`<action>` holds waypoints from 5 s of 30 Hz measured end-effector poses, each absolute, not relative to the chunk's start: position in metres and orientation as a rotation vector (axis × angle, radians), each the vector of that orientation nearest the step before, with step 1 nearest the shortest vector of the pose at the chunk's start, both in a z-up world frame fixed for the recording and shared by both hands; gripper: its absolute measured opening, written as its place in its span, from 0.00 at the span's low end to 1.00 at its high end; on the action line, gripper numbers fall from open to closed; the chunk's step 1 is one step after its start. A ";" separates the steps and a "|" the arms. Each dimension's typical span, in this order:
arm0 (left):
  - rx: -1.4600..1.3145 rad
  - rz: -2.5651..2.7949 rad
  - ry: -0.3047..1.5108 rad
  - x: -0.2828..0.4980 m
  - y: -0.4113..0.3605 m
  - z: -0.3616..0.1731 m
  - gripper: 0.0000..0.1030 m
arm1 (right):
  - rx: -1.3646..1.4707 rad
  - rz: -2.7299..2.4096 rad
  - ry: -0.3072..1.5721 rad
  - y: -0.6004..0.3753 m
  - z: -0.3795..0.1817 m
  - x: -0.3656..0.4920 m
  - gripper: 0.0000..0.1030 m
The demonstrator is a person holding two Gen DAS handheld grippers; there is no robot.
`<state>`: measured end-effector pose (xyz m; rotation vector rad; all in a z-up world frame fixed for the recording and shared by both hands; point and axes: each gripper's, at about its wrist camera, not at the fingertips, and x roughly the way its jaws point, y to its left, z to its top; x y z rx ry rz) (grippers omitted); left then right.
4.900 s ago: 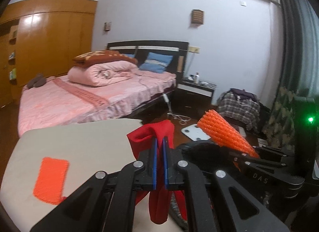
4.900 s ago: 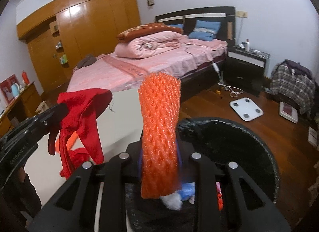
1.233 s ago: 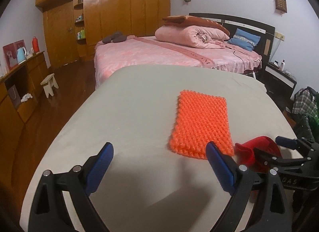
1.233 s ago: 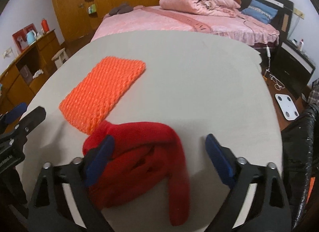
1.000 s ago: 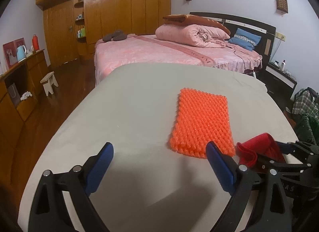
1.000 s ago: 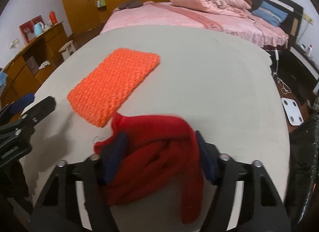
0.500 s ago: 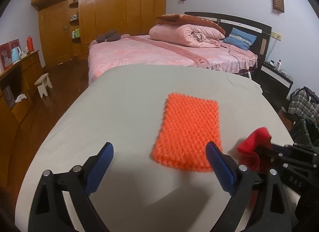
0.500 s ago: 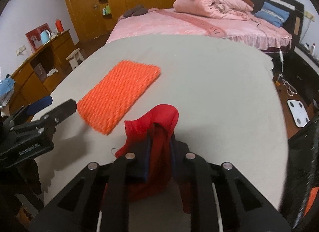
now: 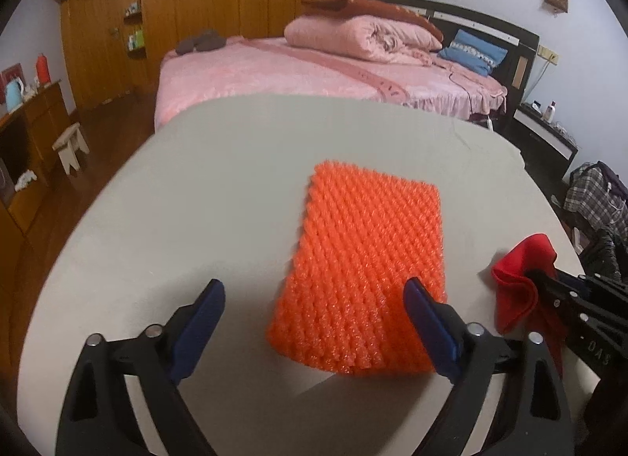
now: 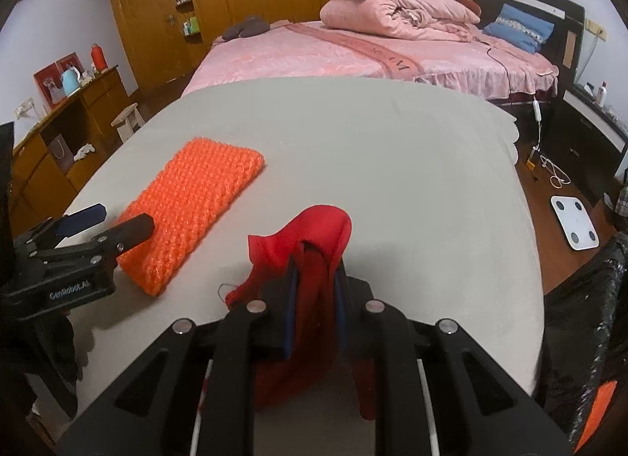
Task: Collect trash
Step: 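Grasp the orange foam net sleeve with the left tool while the right tool holds the glove, then lift the foam net and glove and carry them over the bin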
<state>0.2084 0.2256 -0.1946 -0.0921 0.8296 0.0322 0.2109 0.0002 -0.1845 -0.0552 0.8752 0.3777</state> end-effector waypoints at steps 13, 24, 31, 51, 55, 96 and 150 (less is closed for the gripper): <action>-0.122 -0.087 0.842 0.209 0.219 -0.199 0.41 | -0.059 0.366 0.906 0.006 -0.191 0.210 0.16; -0.103 -0.050 0.809 0.208 0.214 -0.191 0.13 | -0.052 0.369 0.912 0.003 -0.193 0.214 0.17; -0.130 -0.040 0.812 0.208 0.214 -0.190 0.24 | -0.047 0.371 0.914 0.003 -0.193 0.214 0.17; -0.105 -0.126 0.847 0.213 0.194 -0.199 0.21 | -0.043 0.374 0.914 0.004 -0.193 0.215 0.17; -0.076 -0.117 0.830 0.213 0.187 -0.195 0.14 | -0.032 0.379 0.915 0.003 -0.193 0.215 0.17; -0.094 -0.070 0.627 0.136 0.165 -0.084 0.13 | 0.003 0.424 0.720 -0.040 -0.082 0.154 0.15; 0.057 -0.460 0.531 0.097 -0.051 -0.033 0.13 | 0.091 0.087 0.560 -0.249 -0.031 0.066 0.15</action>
